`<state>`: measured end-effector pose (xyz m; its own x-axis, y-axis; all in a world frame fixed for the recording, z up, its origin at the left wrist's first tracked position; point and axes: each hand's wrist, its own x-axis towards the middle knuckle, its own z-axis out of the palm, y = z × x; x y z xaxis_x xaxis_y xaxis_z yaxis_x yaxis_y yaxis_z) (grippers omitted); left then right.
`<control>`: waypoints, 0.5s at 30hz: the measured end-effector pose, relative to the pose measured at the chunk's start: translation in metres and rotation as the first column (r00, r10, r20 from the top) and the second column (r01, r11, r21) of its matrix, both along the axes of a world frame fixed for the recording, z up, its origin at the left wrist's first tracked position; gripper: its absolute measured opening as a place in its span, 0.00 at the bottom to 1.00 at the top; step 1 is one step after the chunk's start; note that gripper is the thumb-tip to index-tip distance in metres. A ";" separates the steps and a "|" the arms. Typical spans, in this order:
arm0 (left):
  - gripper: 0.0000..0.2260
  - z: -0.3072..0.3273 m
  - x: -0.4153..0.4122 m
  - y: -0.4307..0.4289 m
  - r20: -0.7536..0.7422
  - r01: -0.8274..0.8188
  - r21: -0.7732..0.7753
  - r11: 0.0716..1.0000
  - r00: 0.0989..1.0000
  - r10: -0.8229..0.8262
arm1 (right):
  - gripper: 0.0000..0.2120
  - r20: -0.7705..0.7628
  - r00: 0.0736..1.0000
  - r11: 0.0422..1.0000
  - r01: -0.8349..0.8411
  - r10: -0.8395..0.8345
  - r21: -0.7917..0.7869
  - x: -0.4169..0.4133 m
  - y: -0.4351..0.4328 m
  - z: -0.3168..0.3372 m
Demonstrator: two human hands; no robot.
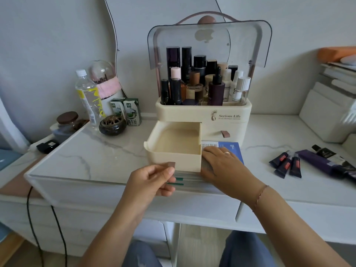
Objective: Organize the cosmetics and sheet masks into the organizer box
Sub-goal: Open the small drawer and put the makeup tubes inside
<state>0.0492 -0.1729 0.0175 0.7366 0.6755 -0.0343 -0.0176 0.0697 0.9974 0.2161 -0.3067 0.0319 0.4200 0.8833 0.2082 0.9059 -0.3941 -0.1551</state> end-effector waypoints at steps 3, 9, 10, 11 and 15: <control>0.17 -0.007 0.000 -0.004 0.019 -0.011 0.062 0.998 1.000 0.010 | 0.29 -0.044 0.999 1.000 -0.018 0.019 0.004 -0.001 -0.006 -0.001; 0.17 -0.025 0.002 -0.025 -0.024 0.015 0.102 0.995 1.000 -0.013 | 0.34 -0.065 0.998 0.990 -0.010 0.019 0.142 -0.006 -0.031 0.002; 0.17 -0.026 0.003 -0.032 -0.026 0.056 0.126 0.990 0.998 -0.053 | 0.32 -0.090 0.996 0.976 0.021 -0.002 0.217 -0.004 -0.040 0.002; 0.15 -0.027 0.006 -0.038 -0.029 0.097 0.165 0.981 0.995 -0.093 | 0.29 -0.112 0.992 0.947 0.082 -0.049 0.311 0.001 -0.050 0.002; 0.12 -0.018 0.026 -0.070 -0.032 0.189 0.468 0.863 0.980 -0.198 | 0.21 -0.254 0.851 0.653 0.517 -0.460 0.554 0.040 -0.091 -0.009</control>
<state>0.0747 -0.2429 -0.0002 0.8518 0.4533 0.2626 -0.0691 -0.3997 0.9141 0.2563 -0.3981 0.0232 0.7960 0.2580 0.5475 0.5808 -0.5801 -0.5711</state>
